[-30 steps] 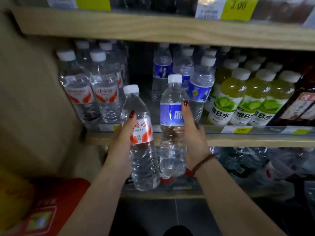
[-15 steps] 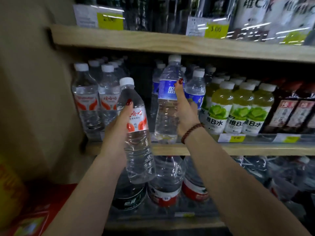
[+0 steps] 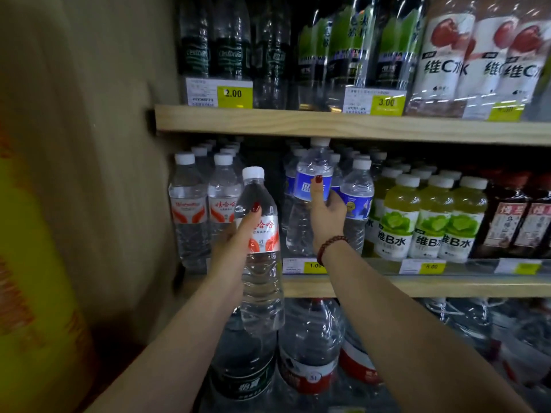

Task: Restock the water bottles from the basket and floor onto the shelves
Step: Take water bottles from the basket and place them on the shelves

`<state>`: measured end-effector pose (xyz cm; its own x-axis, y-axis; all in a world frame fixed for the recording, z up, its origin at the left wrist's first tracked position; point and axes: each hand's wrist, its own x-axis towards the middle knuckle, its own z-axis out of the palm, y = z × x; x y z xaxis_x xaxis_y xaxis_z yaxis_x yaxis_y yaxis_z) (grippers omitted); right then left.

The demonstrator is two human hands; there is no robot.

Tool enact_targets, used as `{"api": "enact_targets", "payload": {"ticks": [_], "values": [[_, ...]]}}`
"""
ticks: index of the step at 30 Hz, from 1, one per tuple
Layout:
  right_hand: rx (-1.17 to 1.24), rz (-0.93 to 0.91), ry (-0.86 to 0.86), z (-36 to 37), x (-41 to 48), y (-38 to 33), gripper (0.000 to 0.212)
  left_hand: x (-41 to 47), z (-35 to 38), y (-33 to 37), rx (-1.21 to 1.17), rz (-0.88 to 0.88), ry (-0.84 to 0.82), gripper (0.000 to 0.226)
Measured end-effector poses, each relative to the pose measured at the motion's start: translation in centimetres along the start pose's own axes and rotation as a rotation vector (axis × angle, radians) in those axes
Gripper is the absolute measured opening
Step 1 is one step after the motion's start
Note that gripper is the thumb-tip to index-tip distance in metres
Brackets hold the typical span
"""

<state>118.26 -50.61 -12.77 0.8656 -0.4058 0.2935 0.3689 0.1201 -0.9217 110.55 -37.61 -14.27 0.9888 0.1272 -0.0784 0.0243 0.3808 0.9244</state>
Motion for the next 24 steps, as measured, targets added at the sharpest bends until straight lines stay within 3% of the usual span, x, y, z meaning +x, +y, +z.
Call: {"api": "enact_targets", "payload": {"ticks": [4,6,10,11,17,20,22,24], "values": [[-0.096,-0.009,-0.047,-0.3,0.2,1.9,0.029,0.4,-0.3,-0.5,0.0,-0.007,0.017,0.046],[-0.142,-0.015,-0.05,-0.5,0.3,3.1,0.031,0.5,-0.5,-0.8,-0.002,-0.013,0.027,0.036],[-0.191,0.006,-0.039,-0.9,1.0,4.5,0.031,0.9,-0.8,-1.3,-0.033,-0.03,0.042,0.073],[-0.206,0.02,-0.029,-1.1,1.0,4.6,0.04,1.0,-0.8,-1.3,-0.029,-0.03,0.05,0.072],[-0.365,-0.024,-0.082,-1.7,1.4,4.2,0.038,0.8,-0.8,-1.5,-0.032,-0.043,0.048,0.068],[-0.453,-0.11,-0.079,-1.8,1.2,4.7,0.04,0.3,-0.9,-1.5,-0.016,-0.026,0.03,0.083],[-0.592,-0.181,-0.062,-2.2,0.4,5.5,0.063,0.3,-1.1,-1.6,-0.006,-0.025,0.029,0.093],[-0.726,-0.194,-0.003,-2.5,-0.3,6.3,0.084,0.4,-1.3,-1.7,-0.014,-0.027,0.036,0.081]]}}
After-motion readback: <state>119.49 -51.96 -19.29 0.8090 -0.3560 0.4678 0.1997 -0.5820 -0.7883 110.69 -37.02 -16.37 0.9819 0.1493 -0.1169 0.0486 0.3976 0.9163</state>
